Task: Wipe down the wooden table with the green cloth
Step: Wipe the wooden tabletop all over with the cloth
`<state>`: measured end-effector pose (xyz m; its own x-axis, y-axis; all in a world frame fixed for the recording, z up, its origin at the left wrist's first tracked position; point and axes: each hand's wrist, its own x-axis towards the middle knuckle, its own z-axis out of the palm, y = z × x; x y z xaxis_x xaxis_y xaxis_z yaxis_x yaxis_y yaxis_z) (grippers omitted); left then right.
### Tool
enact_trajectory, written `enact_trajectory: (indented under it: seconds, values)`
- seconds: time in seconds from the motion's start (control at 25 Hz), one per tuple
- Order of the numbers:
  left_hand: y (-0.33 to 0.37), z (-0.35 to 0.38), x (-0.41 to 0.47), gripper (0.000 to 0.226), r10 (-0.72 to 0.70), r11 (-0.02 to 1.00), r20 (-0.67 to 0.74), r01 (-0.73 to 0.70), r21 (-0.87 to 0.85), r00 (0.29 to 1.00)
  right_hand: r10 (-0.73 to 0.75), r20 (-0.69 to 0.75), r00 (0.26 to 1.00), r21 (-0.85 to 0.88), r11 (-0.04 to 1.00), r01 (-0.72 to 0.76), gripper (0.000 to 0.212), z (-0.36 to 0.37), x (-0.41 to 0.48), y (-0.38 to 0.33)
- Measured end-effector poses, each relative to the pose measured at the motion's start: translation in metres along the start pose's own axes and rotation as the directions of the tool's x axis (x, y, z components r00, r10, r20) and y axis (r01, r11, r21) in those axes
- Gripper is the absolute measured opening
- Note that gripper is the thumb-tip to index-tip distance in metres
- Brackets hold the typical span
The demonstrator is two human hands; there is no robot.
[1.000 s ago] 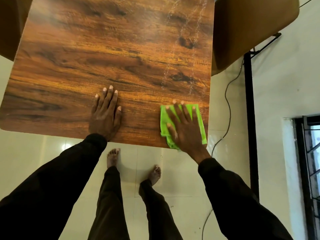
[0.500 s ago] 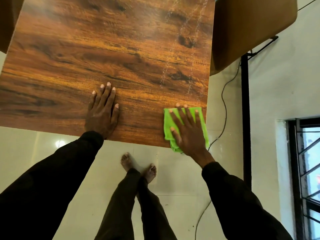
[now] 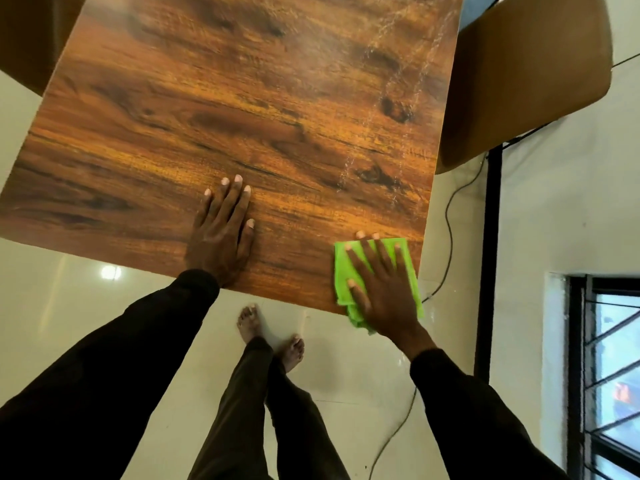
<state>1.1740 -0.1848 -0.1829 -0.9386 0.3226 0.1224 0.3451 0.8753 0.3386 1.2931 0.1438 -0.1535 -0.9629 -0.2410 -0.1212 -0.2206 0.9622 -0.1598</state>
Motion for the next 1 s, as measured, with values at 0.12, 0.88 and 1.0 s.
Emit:
enact_trajectory:
  seconds: [0.12,0.88,1.0]
  values:
    - [-0.001,-0.001,0.001,0.061,-0.006,1.000,0.021,0.006,0.008,1.000,0.285,-0.073,0.956,-0.002,0.958,-0.286,0.064,-0.006,0.055,-0.008]
    - [0.044,0.011,-0.012,0.049,-0.316,0.947,-0.219,0.322,-0.006,0.923,-0.400,0.028,0.916,-0.041,0.915,0.401,0.067,0.001,0.108,-0.036]
    - [0.045,0.008,-0.008,0.046,-0.329,0.944,-0.229,0.327,-0.047,0.916,-0.597,0.113,0.794,-0.021,0.797,0.603,0.064,0.002,0.068,-0.005]
